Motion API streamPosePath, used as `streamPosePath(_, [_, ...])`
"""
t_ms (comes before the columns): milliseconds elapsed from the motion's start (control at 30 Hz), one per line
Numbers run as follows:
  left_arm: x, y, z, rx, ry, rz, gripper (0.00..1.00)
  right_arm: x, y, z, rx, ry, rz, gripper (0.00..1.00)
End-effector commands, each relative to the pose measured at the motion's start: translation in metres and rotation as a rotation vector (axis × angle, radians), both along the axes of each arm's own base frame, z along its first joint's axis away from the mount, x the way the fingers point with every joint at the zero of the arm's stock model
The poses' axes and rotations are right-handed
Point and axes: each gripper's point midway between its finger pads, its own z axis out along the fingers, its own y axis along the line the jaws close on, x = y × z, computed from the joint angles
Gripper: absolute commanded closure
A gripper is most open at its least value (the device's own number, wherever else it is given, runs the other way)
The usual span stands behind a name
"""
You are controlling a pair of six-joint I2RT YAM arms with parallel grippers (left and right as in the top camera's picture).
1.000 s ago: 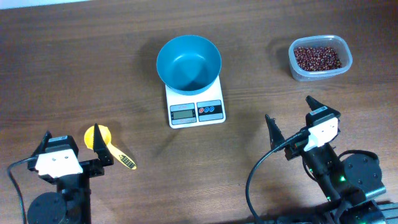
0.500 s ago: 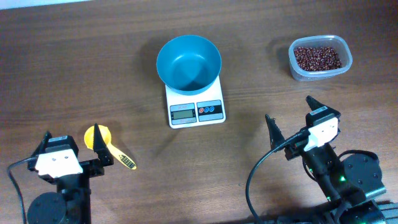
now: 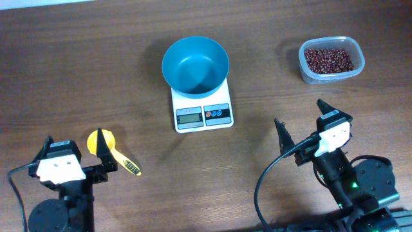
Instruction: Scoop item into bowl and weigh 50g on scale
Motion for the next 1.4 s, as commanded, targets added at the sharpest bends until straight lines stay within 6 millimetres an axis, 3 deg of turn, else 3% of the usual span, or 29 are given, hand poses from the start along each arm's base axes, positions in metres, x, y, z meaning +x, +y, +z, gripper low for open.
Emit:
streamPosePath(0, [0.000, 0.000, 0.000, 0.015, -0.001, -0.003, 0.01, -0.001, 0.001, -0.001, 0.011, 0.003, 0.004, 0.01])
streamPosePath(933, [0.000, -0.003, -0.001, 0.013, -0.001, -0.021, 0.01, -0.001, 0.001, -0.001, 0.011, 0.003, 0.003, 0.01])
streamPosePath(1000, [0.001, -0.014, -0.001, 0.008, 0.000, -0.086, 0.01, -0.001, 0.001, -0.001, 0.011, 0.003, 0.003, 0.01])
streamPosePath(1133, [-0.006, -0.065, 0.006, -0.009, -0.031, -0.386, 0.01, -0.001, 0.001, -0.001, 0.011, 0.003, 0.003, 0.01])
streamPosePath(1233, [-0.010, -0.078, 0.007, -0.015, -0.033, -0.465, 0.01, -0.001, 0.001, -0.001, 0.011, 0.003, 0.003, 0.01])
streamPosePath(1367, [-0.010, -0.079, 0.007, -0.145, -0.015, -0.461, 0.01, -0.001, 0.001, -0.001, 0.011, 0.003, 0.003, 0.01])
